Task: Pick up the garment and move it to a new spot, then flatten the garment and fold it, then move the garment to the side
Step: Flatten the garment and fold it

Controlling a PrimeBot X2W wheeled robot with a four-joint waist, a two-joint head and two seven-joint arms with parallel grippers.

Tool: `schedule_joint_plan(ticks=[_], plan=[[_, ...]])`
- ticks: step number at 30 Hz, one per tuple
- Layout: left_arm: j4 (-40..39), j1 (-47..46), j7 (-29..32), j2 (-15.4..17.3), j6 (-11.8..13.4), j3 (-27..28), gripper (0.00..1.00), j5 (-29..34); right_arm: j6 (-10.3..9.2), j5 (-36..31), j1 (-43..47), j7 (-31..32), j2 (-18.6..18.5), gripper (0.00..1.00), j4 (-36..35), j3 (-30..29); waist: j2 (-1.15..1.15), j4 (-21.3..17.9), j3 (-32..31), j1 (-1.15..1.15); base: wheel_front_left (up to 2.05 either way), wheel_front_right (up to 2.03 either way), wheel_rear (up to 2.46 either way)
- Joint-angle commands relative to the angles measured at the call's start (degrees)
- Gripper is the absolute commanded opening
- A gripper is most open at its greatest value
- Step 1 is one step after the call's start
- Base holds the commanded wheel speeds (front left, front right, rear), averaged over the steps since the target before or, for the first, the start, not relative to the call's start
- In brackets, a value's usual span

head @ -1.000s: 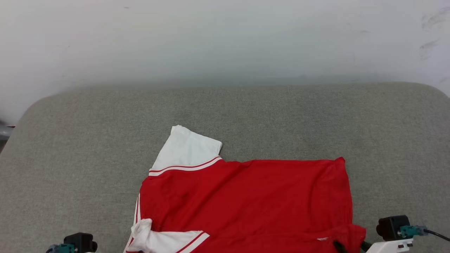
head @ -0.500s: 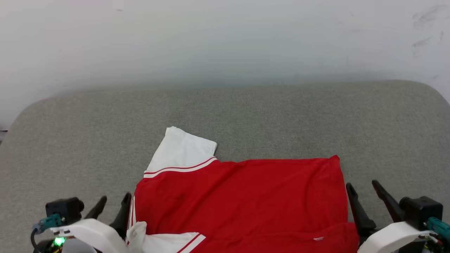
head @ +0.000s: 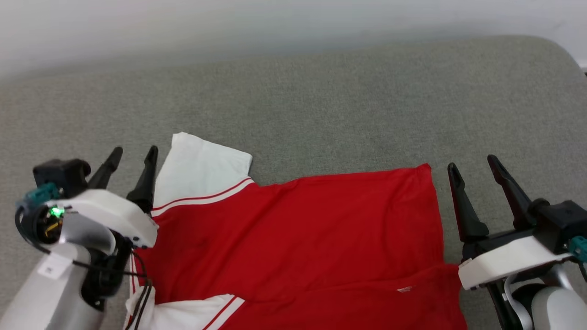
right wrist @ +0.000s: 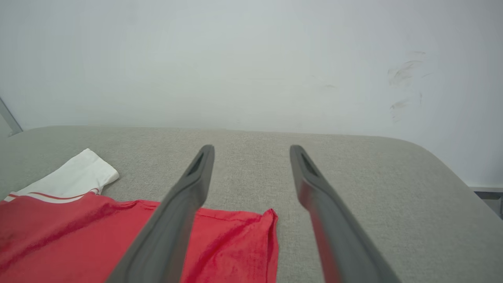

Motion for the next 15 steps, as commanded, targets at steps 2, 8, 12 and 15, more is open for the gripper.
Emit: schedule_joint_plan(ticks=[2,8,12,15], plan=[[1.6,-4.3,2.3,1.1,-1.8,-0.4,1.00,-0.6,-0.05,-0.5,-2.2,-0.6,0.5,1.00,0.1,0.5,0.00,-2.9,4.7,-0.01,0.00,0.00,0.00],[7.1,-13.2,13.1,4.5,-6.3,-1.9,1.00,-3.2,-0.05,-0.2,-5.0,-2.0,1.3,1.00,1.6,1.0,0.00,-5.6,8.6,-0.01,0.00,0.00,0.00],[10.9,-18.1,22.3,7.0,-8.1,-2.2,1.00,-6.3,-0.05,0.6,-6.0,-3.0,1.8,1.00,3.1,1.4,0.00,-7.2,10.6,-0.01,0.00,0.00,0.00],[13.4,-20.5,29.4,9.0,-8.5,-2.6,1.00,-8.3,-0.05,1.2,-6.2,-3.8,2.1,1.00,4.4,1.9,0.00,-8.5,11.8,-0.01,0.00,0.00,0.00]])
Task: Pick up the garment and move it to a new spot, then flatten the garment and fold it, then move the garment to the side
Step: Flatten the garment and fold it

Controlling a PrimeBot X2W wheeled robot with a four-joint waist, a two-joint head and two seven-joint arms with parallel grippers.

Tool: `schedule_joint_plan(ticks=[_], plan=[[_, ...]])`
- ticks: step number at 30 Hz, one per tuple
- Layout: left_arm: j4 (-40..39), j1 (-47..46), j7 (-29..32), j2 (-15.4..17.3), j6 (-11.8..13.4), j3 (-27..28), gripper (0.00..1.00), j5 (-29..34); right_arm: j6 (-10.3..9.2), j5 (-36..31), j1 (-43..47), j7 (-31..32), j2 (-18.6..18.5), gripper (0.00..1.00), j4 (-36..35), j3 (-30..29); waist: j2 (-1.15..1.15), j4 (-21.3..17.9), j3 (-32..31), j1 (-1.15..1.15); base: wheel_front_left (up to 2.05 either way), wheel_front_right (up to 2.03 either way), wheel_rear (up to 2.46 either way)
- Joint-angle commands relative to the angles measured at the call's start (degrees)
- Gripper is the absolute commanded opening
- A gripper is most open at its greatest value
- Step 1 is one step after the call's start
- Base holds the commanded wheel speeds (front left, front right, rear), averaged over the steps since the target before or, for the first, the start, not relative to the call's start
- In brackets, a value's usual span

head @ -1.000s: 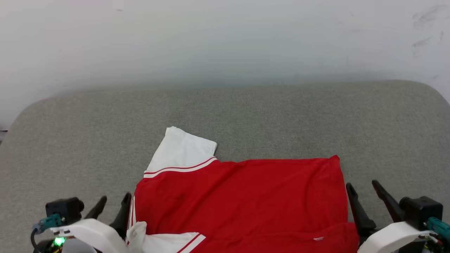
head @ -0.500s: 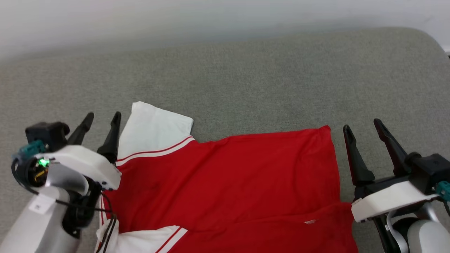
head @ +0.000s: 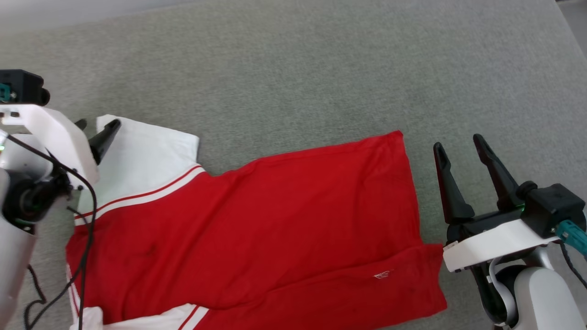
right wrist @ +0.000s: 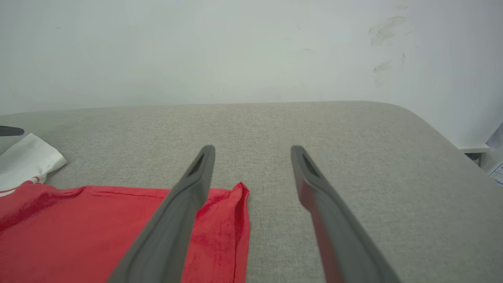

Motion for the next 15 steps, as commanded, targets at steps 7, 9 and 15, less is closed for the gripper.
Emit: schedule_joint_plan(ticks=[7,9,15], plan=[[4.9,-1.3,17.0,3.4,0.3,-2.4,1.00,-4.7,-0.05,2.1,-1.5,-2.2,0.6,1.00,3.4,0.9,0.00,-3.3,2.9,-0.02,0.00,0.00,0.00],[6.2,0.2,21.8,3.2,2.1,-3.6,0.98,-5.6,-0.05,2.7,-1.6,-2.5,0.6,1.00,4.2,0.8,0.00,-3.6,3.1,-0.02,0.00,0.00,0.00],[5.8,1.6,24.9,1.2,4.0,-5.8,0.00,-5.7,-0.05,5.9,-2.9,-2.0,0.6,1.00,6.1,0.9,0.00,-4.1,3.4,-0.02,0.00,0.00,0.00]])
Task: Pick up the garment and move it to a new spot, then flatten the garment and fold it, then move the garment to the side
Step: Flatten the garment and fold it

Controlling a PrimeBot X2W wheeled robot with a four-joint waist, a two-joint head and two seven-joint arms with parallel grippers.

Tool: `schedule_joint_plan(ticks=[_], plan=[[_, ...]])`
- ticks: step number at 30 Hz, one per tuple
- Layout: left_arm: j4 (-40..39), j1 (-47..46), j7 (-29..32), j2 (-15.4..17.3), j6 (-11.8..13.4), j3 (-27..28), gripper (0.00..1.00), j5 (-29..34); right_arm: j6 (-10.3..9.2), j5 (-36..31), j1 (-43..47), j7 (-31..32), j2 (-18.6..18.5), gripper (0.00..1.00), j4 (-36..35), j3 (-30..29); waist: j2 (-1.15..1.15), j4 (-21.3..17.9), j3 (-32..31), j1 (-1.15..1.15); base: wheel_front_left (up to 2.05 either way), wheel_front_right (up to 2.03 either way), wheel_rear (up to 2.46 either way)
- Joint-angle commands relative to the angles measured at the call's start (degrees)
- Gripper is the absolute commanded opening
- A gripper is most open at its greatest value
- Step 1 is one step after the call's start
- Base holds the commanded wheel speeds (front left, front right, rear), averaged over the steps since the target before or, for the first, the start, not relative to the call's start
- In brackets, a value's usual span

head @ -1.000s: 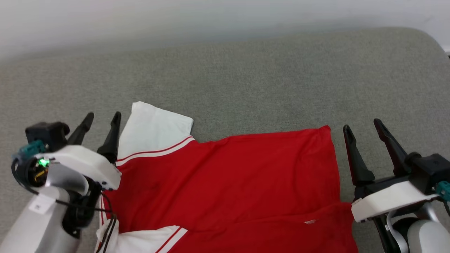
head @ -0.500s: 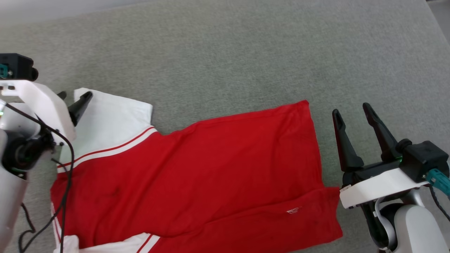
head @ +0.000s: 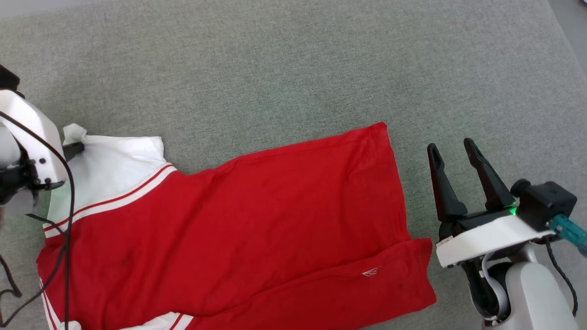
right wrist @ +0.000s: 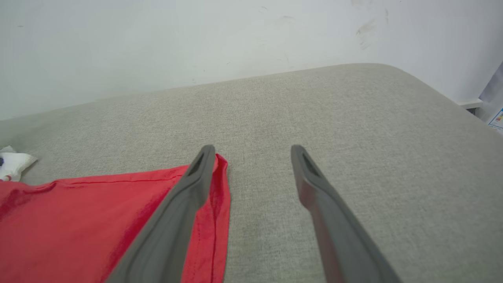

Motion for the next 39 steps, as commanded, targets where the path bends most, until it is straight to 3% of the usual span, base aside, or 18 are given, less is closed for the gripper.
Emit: schedule_joint_plan(ticks=[1,9,22,31,32,34,35,39], plan=[[2.1,5.1,0.5,-3.6,0.1,-3.5,0.00,0.5,-0.05,1.1,-1.1,0.6,0.2,1.00,0.6,0.0,0.00,0.1,-0.3,0.01,0.00,0.00,0.00],[1.3,2.9,-8.2,-4.5,-0.5,-1.7,0.00,2.5,-0.05,5.9,-5.3,7.8,-1.3,1.00,6.8,-0.7,0.00,1.3,-2.6,0.01,0.00,0.00,0.00],[-5.1,-1.0,-18.8,-7.6,-0.9,-1.6,0.00,6.2,-0.04,14.8,-20.1,36.9,-10.6,1.00,17.0,6.6,0.00,8.3,-3.8,0.01,0.00,0.00,0.00],[-8.4,-0.6,-21.0,-9.0,-1.1,-1.8,0.00,6.2,-0.04,17.3,-24.4,51.4,-13.4,1.00,29.5,13.9,0.00,11.9,-2.3,0.01,0.00,0.00,0.00],[-8.5,-0.3,-21.3,-9.1,-1.1,-1.8,0.00,6.1,-0.04,17.4,-24.1,52.7,-13.4,0.60,30.9,14.7,0.00,12.1,-2.2,0.01,0.00,0.00,0.00],[-8.6,0.1,-21.6,-9.3,-1.2,-1.8,0.00,5.8,-0.04,18.3,-23.7,55.1,-13.2,0.14,33.1,15.8,0.00,12.5,-2.2,0.01,0.00,0.00,0.00],[-8.5,0.3,-21.8,-9.4,-1.2,-1.7,0.00,5.6,-0.04,18.8,-23.7,55.9,-13.0,0.00,33.9,16.0,0.00,12.7,-2.3,0.01,0.00,0.00,0.00],[-8.1,0.8,-22.5,-9.5,-1.5,-1.6,0.00,5.2,-0.05,19.5,-26.0,54.4,-13.8,0.00,33.9,15.6,0.00,13.2,-2.8,0.01,0.00,0.00,0.00]])
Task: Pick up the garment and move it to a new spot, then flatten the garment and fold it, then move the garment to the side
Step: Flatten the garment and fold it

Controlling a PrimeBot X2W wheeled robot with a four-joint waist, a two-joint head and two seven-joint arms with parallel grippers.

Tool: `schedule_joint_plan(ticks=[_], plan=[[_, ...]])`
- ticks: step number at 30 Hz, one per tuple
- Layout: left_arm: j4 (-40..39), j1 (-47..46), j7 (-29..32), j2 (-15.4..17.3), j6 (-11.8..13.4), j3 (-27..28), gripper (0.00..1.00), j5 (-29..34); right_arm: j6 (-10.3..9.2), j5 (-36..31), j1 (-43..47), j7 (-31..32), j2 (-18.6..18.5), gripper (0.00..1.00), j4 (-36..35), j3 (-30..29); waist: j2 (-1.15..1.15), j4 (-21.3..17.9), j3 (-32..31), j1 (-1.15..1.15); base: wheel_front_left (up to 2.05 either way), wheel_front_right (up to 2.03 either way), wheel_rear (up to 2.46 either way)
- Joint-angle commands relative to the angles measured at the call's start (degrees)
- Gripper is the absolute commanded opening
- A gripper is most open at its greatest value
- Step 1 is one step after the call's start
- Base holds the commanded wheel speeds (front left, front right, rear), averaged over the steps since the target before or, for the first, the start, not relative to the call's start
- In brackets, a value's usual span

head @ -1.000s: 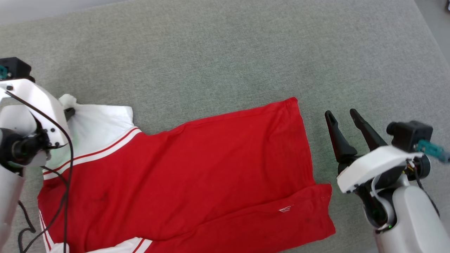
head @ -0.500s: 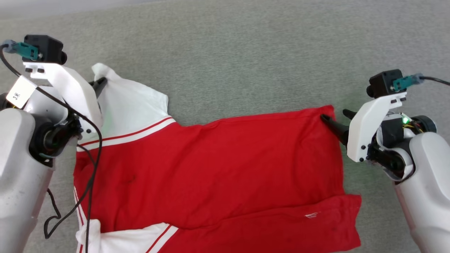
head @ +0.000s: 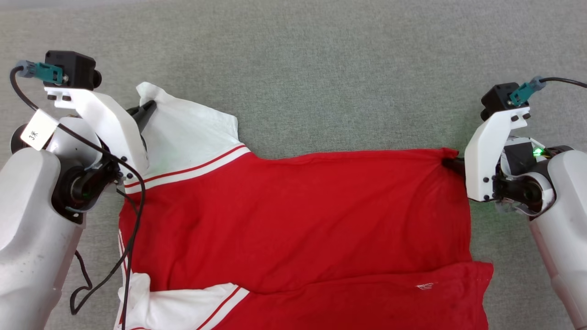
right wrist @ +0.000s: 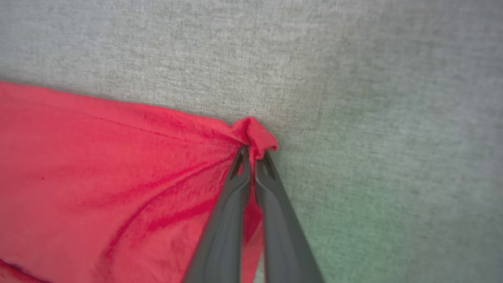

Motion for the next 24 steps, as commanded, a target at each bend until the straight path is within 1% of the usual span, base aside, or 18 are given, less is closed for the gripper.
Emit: schedule_joint_plan(ticks=[1,6,12,14,15,19,24], plan=[[0.1,0.4,-0.5,-0.2,-0.2,0.2,0.00,-0.4,-0.05,0.3,2.0,-0.1,0.7,0.00,2.0,1.2,0.00,0.3,-0.5,0.00,0.00,0.00,0.00],[0.8,1.8,-2.9,-0.6,-0.4,0.8,0.00,-0.5,-0.07,1.0,0.0,-4.6,-1.7,0.00,-2.0,-2.1,0.00,1.0,-3.2,0.00,0.00,0.00,0.00],[-0.2,6.1,-7.0,-0.6,0.3,2.2,0.00,-1.2,-0.06,-0.4,5.6,-7.5,-2.6,0.00,-7.9,-6.4,0.00,2.0,-7.6,0.00,0.00,0.00,0.00],[-0.9,8.7,-8.5,-0.2,0.8,3.0,0.00,-1.6,-0.06,-1.0,8.6,-7.9,-2.4,0.00,-10.0,-7.8,0.00,2.2,-9.2,0.00,0.00,0.00,0.00],[-2.4,13.6,-10.6,0.1,1.7,4.1,0.00,-2.5,-0.06,-2.0,13.8,-8.6,-1.8,0.00,-13.1,-10.0,0.00,2.4,-11.8,0.00,0.00,0.00,0.00],[-5.3,20.9,-12.7,0.5,3.5,5.4,0.00,-3.6,-0.06,-3.1,21.0,-9.2,-0.1,0.00,-16.7,-13.4,0.00,2.9,-14.1,0.00,0.00,0.00,0.00],[-8.9,29.9,-14.7,0.1,5.6,6.0,0.00,-4.9,-0.06,-4.1,29.2,-9.7,2.8,0.00,-20.3,-17.1,0.00,3.6,-16.0,0.00,0.00,0.00,0.00]])
